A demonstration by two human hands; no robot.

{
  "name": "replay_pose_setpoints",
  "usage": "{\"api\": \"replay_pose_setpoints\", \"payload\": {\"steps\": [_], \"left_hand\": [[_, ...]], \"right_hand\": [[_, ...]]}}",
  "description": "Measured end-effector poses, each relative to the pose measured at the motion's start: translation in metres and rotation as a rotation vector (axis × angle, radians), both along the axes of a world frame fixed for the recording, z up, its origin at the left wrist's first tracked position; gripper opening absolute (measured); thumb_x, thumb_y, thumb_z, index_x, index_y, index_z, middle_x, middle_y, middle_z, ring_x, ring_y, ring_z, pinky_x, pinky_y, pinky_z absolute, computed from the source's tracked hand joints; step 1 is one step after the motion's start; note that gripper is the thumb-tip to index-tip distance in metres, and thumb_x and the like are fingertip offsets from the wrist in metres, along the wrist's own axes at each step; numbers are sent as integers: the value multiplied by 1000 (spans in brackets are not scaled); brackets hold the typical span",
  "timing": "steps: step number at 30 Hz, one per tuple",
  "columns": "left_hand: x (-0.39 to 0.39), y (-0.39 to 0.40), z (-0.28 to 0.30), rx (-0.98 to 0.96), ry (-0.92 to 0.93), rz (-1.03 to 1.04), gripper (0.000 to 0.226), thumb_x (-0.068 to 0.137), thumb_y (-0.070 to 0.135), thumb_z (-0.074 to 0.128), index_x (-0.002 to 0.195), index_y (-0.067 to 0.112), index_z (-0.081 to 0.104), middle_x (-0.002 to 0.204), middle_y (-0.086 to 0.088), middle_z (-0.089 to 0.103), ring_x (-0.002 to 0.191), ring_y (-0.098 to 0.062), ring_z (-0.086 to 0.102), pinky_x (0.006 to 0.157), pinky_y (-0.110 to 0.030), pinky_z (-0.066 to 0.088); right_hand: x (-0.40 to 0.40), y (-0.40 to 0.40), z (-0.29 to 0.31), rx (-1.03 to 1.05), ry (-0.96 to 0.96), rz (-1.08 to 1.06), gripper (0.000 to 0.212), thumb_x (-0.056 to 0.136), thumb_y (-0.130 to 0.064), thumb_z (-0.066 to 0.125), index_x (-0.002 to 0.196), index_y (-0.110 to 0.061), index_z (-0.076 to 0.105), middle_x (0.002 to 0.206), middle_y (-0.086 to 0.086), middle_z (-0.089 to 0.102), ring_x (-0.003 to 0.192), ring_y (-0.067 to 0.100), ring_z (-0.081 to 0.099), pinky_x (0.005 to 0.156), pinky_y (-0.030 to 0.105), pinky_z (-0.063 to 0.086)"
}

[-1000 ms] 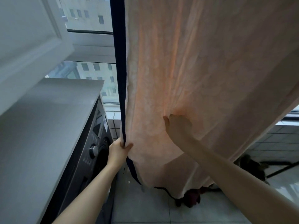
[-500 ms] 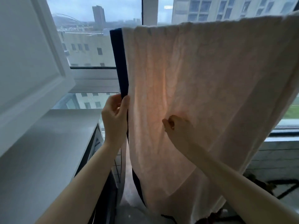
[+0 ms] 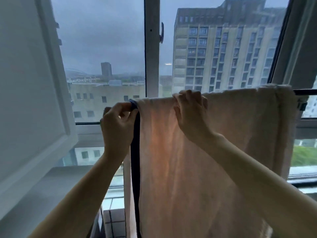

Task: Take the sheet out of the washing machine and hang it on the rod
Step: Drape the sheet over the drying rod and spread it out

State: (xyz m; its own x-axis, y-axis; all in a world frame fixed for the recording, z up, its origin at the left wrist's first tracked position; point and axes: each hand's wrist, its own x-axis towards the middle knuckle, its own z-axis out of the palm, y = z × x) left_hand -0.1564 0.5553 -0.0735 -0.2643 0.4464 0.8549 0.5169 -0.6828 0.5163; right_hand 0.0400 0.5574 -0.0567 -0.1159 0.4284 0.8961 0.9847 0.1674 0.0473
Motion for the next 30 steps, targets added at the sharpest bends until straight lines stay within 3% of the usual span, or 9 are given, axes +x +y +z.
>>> {"api": "replay_pose_setpoints", "payload": {"steps": [3, 6, 8, 10, 15, 21, 24, 30], "left_hand": [[3, 3, 11, 62, 64, 32, 10, 84, 10, 70, 93, 9, 72, 82, 12, 60, 84, 18, 50, 73, 3, 32], [6, 13, 20, 73, 122, 31, 11, 86, 10, 67, 96, 11, 71, 86, 12, 62, 86, 1, 54, 79, -7, 36], [10, 20, 25, 71, 142, 15, 10, 87, 10, 65, 96, 12, 70, 88, 10, 65, 86, -11, 60, 80, -5, 36], [15, 25, 34, 59, 144, -15, 10, 87, 9, 65, 95, 12, 70, 88, 9, 67, 85, -11, 62, 79, -2, 35], [20, 37, 39, -80, 248, -5, 11, 89, 16, 63, 95, 10, 70, 89, -3, 70, 84, -17, 64, 76, -23, 44], [28, 36, 41, -171, 272, 26, 9, 91, 20, 58, 96, 13, 58, 84, -8, 66, 76, -25, 64, 70, -36, 56], [38, 29, 40, -120, 400, 51, 14, 95, 14, 50, 92, 11, 64, 75, -6, 67, 67, -22, 67, 64, -34, 57], [65, 25, 51, -74, 523, 67, 21, 95, 5, 49, 95, 9, 70, 83, -10, 73, 72, -23, 70, 70, -30, 56]], "right_hand": [[7, 4, 11, -51, -60, 23, 24, 96, -25, 48, 117, -16, 59, 113, 4, 60, 105, 27, 52, 90, 43, 32], [17, 4, 19, -48, -55, 49, 18, 97, -25, 51, 108, -18, 63, 108, 0, 64, 102, 23, 55, 88, 41, 33], [27, 3, 24, -62, -40, 72, 14, 95, -22, 54, 104, -18, 64, 105, 0, 65, 100, 21, 56, 88, 38, 33], [43, 1, 29, -61, -24, 39, 11, 93, -20, 55, 100, -17, 64, 102, 0, 66, 99, 20, 56, 87, 35, 34], [71, -6, 32, -111, 56, -42, 14, 94, -17, 49, 98, -20, 62, 101, -4, 66, 102, 17, 51, 87, 34, 32], [95, -16, 39, -111, 41, -122, 14, 93, -15, 50, 100, -21, 61, 99, -4, 67, 100, 17, 51, 88, 35, 37], [108, -18, 41, -121, 59, -78, 15, 94, -15, 52, 101, -23, 62, 99, -5, 67, 101, 16, 51, 88, 35, 40], [137, -30, 44, -100, 11, -50, 16, 92, -14, 53, 101, -22, 65, 102, -3, 67, 103, 19, 52, 87, 37, 42]]}}
